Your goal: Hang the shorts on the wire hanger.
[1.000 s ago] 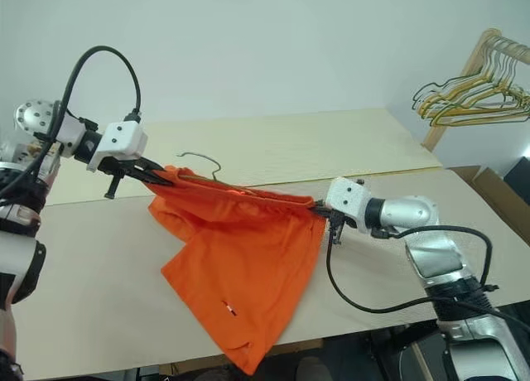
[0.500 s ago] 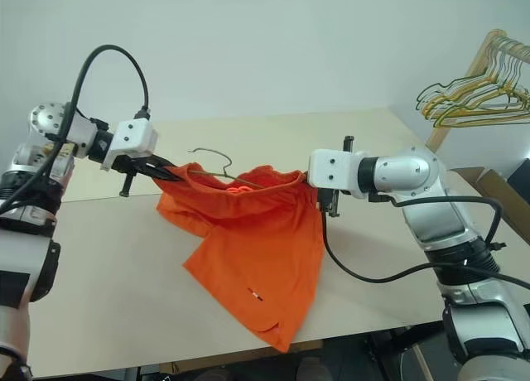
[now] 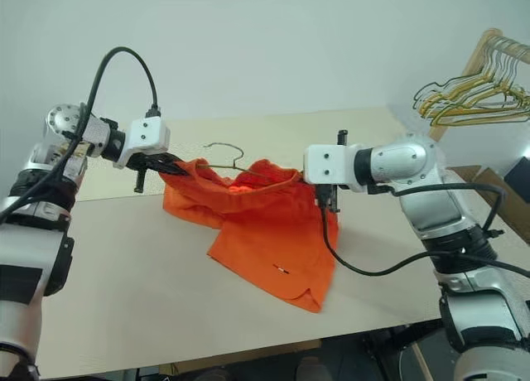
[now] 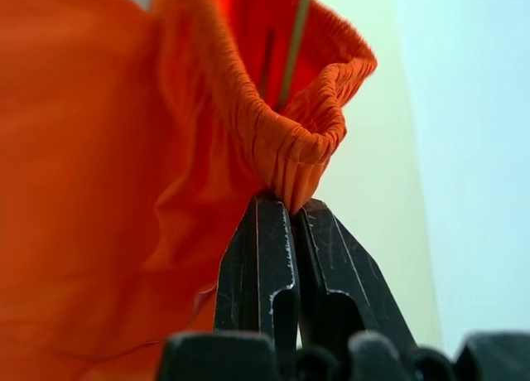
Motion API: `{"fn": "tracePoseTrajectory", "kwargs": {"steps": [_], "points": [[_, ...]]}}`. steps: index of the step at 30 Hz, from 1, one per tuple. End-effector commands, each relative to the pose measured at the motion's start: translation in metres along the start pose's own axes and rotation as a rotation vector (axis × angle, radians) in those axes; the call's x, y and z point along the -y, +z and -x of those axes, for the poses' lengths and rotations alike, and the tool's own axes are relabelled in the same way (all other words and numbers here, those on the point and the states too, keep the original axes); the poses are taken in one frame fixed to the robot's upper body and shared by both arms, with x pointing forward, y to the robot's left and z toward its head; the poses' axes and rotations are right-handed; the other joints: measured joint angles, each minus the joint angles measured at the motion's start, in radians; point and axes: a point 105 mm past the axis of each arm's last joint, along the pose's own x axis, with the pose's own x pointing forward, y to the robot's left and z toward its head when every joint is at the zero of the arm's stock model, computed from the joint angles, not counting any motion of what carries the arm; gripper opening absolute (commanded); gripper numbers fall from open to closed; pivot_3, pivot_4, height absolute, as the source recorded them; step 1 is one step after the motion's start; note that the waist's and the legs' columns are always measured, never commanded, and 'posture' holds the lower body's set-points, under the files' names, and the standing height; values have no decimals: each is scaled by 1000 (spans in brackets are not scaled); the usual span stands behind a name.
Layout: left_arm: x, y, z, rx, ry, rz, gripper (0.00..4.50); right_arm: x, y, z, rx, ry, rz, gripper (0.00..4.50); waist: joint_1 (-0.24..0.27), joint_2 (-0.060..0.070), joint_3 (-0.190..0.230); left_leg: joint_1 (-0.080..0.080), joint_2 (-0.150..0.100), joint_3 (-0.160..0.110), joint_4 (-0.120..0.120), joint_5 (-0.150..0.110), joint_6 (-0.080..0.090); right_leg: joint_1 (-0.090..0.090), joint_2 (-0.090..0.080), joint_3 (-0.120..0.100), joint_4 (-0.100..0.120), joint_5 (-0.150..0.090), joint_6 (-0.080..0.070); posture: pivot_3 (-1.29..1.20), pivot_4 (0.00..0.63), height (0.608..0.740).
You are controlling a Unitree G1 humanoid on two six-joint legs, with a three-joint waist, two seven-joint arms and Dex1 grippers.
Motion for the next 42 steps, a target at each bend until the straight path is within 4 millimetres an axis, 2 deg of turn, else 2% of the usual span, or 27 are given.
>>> {"fn": "tracePoseTrajectory", "kwargs": {"steps": [1,5,8,11,14,15,16,22,29,35,38,42], "points": [[-11,14,10,33,52,-44,0,14,13,0,23,-53,43,30,0,0,0,-1,0,0,0,0,0,-1,0,0,0,0,0,22,0,740],[-10,20,9,73,47,-43,0,13,3,-10,-50,-44,69,30,1,0,0,-9,0,0,3,1,-2,-11,0,0,4,0,0,20,0,740],[-11,22,9,88,59,-47,0,12,0,-11,-40,-29,63,30,1,0,0,-10,-1,0,3,1,-2,-11,-1,0,4,0,0,21,0,740],[-10,25,10,114,52,-50,0,9,-3,-12,-29,-19,65,766,-2,0,0,-10,-1,0,3,1,-2,-11,-2,0,4,0,0,19,0,740],[-8,25,10,126,44,-50,0,7,-5,-13,-22,-15,54,1816,-4,0,0,-10,-1,0,3,1,-2,-11,-2,0,4,0,0,16,0,740],[-8,26,10,132,47,-46,0,5,-5,-13,-14,3,53,2323,-4,0,0,-10,-1,0,3,1,-2,-11,-2,0,4,0,0,16,0,740],[-8,26,10,138,50,-45,0,2,-6,-12,-5,22,30,2516,-5,0,0,-10,-1,0,3,1,-2,-11,-2,0,4,0,0,16,0,740],[-8,31,10,185,49,-29,0,0,-7,-12,22,35,-58,2516,-13,0,0,-10,-1,0,3,1,-2,-11,-2,0,4,0,0,11,0,740],[-5,32,5,190,35,-55,0,8,3,-11,129,22,-245,2516,-24,0,0,-9,-1,0,3,1,-3,-11,-2,0,4,0,0,7,0,740],[-1,35,6,226,19,-65,0,3,-3,-14,93,50,-293,2516,-24,0,0,-9,-1,0,3,1,-3,-12,-2,0,5,0,0,10,0,740],[0,36,7,237,13,-62,0,1,-6,-16,76,63,-313,1971,-24,0,0,-9,-1,0,3,1,-3,-12,-2,0,5,0,0,10,0,740],[2,37,7,254,3,-60,0,-2,-8,-17,71,78,-324,647,-24,0,0,-9,-1,0,3,1,-2,-12,-2,0,5,0,0,14,0,740]]}}
